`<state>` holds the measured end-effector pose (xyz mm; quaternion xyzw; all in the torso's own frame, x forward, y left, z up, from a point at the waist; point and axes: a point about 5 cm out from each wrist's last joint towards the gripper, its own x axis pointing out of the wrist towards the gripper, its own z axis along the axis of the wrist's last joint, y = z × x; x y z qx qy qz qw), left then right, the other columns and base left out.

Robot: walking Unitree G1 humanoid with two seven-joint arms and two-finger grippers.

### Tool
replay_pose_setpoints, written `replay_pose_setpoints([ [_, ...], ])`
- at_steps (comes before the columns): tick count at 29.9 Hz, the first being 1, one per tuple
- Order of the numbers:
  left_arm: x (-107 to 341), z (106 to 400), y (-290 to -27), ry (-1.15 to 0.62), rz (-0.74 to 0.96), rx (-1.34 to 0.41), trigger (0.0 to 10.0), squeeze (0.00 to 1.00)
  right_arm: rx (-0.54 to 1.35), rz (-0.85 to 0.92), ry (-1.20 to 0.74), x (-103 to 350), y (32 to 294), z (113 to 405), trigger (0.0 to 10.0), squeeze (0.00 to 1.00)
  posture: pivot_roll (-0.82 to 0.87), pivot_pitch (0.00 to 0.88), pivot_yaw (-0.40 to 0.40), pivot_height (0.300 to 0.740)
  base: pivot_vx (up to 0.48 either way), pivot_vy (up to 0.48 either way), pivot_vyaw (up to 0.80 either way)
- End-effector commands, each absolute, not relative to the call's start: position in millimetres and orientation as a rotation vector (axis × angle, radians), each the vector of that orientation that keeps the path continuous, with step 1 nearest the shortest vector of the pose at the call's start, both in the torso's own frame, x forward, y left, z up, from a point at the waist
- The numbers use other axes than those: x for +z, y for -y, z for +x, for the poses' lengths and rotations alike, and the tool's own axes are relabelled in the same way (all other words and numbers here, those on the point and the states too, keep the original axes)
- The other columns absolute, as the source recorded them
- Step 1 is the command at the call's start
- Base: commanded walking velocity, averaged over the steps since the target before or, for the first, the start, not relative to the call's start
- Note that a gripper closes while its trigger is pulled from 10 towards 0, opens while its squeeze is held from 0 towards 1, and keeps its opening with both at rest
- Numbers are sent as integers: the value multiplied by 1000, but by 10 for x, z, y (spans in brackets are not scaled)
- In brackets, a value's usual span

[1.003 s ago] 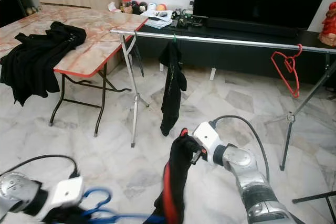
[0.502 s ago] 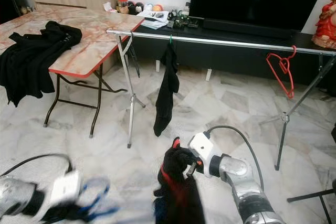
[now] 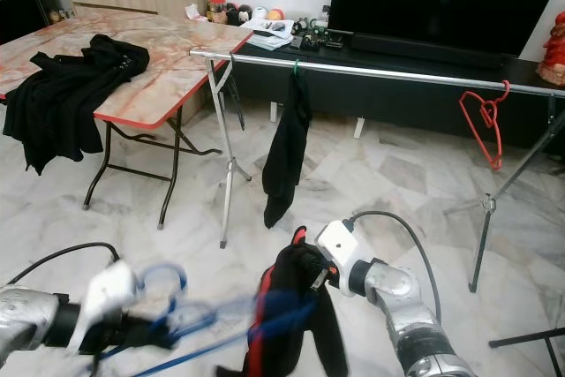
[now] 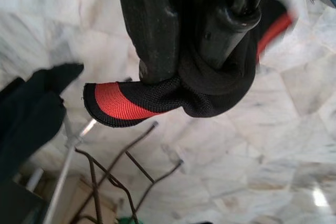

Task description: Hang hanger

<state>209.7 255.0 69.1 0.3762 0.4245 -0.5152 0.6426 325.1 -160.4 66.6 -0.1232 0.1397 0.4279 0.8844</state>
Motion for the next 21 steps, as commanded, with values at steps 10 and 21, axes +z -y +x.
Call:
replay_pose_setpoints([
  [10,373,2300,-2638,-773,653,-689,10000,0,404,-144,-343,516,2034,3257,0,0,160,0,-47,740,0,0,0],
  [21,-491,1831,-2707,-934,281,-78,10000,0,-360,133,-434,-73,2583,2603,0,0,136,0,-23,740,0,0,0],
])
